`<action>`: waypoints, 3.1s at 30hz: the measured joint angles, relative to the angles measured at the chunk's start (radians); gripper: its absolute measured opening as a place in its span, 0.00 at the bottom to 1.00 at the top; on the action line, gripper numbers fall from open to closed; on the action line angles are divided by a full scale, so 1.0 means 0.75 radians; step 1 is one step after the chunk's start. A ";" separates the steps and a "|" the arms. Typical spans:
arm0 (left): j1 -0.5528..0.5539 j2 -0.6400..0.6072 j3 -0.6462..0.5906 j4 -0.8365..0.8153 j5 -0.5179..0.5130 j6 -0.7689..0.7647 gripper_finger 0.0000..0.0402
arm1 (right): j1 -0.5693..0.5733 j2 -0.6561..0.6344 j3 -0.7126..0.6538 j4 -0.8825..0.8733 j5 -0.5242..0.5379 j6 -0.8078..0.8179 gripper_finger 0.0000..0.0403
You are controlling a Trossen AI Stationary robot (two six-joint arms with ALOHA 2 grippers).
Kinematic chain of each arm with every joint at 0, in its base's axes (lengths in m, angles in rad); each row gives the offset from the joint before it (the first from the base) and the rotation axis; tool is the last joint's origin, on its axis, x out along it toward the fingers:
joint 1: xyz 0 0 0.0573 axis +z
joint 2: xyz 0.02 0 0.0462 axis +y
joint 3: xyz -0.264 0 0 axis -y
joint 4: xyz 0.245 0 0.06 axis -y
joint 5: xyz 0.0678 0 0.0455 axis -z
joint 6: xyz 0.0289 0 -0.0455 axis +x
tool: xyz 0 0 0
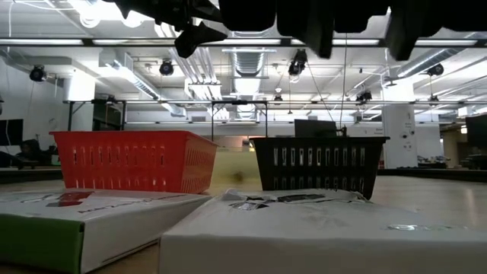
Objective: Pick and place items into bin
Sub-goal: Put the right card reader box into the red bin
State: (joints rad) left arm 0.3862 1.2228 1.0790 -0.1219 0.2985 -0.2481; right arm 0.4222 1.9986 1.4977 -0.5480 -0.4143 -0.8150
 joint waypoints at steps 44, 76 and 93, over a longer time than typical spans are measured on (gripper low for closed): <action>0.000 0.001 0.000 0.002 -0.001 -0.010 0.45 | -0.005 0.172 -0.002 0.112 0.101 -0.255 0.82; 0.000 0.001 0.000 0.013 -0.001 -0.009 0.45 | -0.030 0.211 -0.102 0.201 0.049 -0.164 0.77; 0.000 0.000 0.000 0.013 -0.001 -0.009 0.45 | -0.029 0.212 -0.147 0.291 0.062 -0.090 0.54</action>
State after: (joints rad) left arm 0.3862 1.2228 1.0790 -0.1120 0.2979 -0.2550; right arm 0.4007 2.1574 1.3872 -0.3294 -0.3675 -0.8823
